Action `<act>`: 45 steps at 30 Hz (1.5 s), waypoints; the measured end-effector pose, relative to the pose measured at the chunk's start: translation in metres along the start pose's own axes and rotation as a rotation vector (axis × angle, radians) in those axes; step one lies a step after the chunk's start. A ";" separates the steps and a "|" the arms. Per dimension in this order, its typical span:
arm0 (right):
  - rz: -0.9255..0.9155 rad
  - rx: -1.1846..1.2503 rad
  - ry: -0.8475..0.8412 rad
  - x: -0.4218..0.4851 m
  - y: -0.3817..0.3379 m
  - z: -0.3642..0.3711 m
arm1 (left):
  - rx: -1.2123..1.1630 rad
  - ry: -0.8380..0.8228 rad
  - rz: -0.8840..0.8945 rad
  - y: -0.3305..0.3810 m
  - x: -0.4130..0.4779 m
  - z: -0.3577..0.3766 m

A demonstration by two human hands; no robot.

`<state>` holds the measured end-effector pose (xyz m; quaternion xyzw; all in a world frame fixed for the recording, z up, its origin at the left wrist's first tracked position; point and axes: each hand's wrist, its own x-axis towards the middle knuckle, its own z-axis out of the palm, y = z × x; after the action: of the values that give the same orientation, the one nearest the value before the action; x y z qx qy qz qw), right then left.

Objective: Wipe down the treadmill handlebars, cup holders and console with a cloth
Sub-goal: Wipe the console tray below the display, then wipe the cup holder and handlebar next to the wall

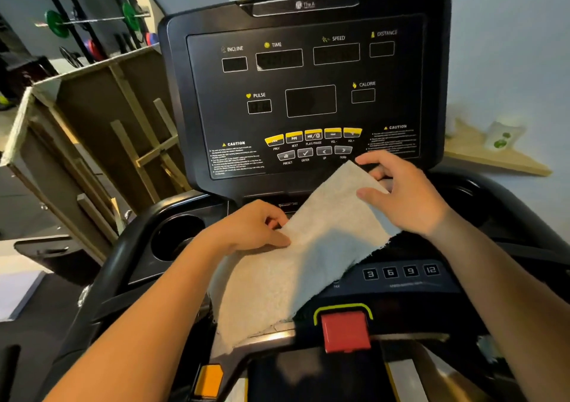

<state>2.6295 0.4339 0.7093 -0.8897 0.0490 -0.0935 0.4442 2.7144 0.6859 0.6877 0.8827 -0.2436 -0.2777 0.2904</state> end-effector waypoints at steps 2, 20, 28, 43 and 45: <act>0.028 -0.010 0.020 0.001 0.004 0.000 | -0.103 -0.016 0.003 0.003 -0.003 -0.005; 0.004 -0.168 -0.116 -0.046 -0.035 0.058 | -0.351 0.158 0.231 0.031 -0.042 -0.031; -0.210 0.203 0.158 -0.047 -0.055 0.002 | -0.023 0.470 0.483 0.054 -0.037 -0.034; 0.251 -0.144 0.483 -0.089 0.016 -0.027 | -0.406 0.250 0.657 0.091 0.038 0.070; 0.307 -0.241 0.467 -0.095 0.027 -0.030 | -0.428 0.159 0.634 0.093 0.042 0.083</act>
<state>2.5308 0.4105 0.6933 -0.8725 0.2946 -0.2209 0.3213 2.6680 0.5633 0.6770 0.7018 -0.4175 -0.1495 0.5575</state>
